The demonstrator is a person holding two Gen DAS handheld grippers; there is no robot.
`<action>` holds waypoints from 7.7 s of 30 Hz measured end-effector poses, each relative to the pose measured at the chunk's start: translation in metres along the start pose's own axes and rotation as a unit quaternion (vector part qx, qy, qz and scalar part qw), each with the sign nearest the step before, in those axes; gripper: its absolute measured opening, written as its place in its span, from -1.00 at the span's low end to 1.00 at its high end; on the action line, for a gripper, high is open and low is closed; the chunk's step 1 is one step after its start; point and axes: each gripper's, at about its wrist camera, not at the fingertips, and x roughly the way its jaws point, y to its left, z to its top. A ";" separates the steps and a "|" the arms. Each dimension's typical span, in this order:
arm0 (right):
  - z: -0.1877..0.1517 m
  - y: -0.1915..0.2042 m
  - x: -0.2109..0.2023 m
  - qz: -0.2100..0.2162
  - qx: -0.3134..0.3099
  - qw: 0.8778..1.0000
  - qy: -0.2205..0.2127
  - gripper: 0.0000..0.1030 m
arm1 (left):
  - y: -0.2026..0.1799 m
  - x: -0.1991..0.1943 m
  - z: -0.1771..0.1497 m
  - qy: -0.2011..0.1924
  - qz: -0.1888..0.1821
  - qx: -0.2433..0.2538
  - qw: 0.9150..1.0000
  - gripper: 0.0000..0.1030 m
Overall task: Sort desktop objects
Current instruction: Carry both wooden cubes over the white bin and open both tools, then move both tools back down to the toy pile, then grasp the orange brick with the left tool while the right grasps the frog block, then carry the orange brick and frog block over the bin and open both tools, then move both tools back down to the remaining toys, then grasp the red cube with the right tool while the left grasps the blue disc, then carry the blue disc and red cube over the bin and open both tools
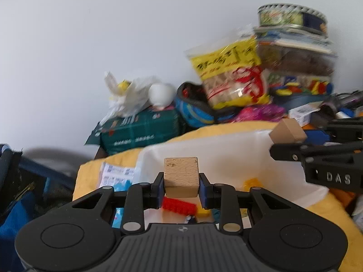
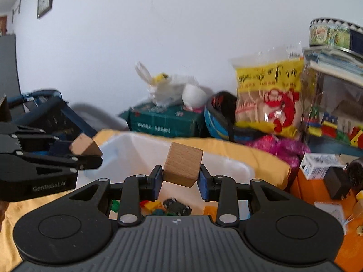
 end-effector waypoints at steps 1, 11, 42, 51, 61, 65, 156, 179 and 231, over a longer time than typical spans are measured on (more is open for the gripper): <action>-0.003 0.001 0.004 -0.003 -0.004 1.000 0.006 -0.26 | 0.000 0.004 -0.001 0.008 -0.001 -0.002 1.000 -0.36; -0.007 0.000 -0.009 0.006 0.006 1.000 -0.001 -0.12 | 0.001 -0.016 -0.004 -0.004 -0.025 -0.005 1.000 -0.20; -0.161 0.017 -0.093 0.049 -0.042 0.989 0.130 -0.11 | -0.037 0.015 -0.124 0.135 -0.120 -0.025 0.983 -0.01; -0.173 0.013 -0.095 0.045 -0.017 0.988 0.147 -0.11 | -0.024 0.042 -0.130 0.161 -0.172 -0.085 0.968 -0.46; -0.172 -0.005 -0.083 -0.013 -0.011 0.990 0.143 -0.11 | -0.044 0.022 -0.145 0.149 -0.170 -0.045 0.973 -0.67; -0.171 -0.022 -0.066 -0.052 -0.022 0.988 0.141 -0.08 | -0.040 -0.007 -0.147 0.145 -0.185 -0.054 0.970 -0.67; -0.159 0.050 -0.053 0.050 -0.131 0.980 0.142 -0.11 | -0.047 -0.055 -0.163 0.131 -0.126 -0.046 0.982 -0.05; -0.188 0.016 -0.079 0.038 -0.086 0.979 0.184 -0.40 | -0.077 -0.048 -0.155 0.136 -0.159 -0.004 0.978 -0.05; -0.004 -0.009 -0.071 0.036 -0.020 0.999 -0.031 -0.58 | 0.018 -0.073 0.032 -0.089 -0.062 -0.012 0.994 -0.18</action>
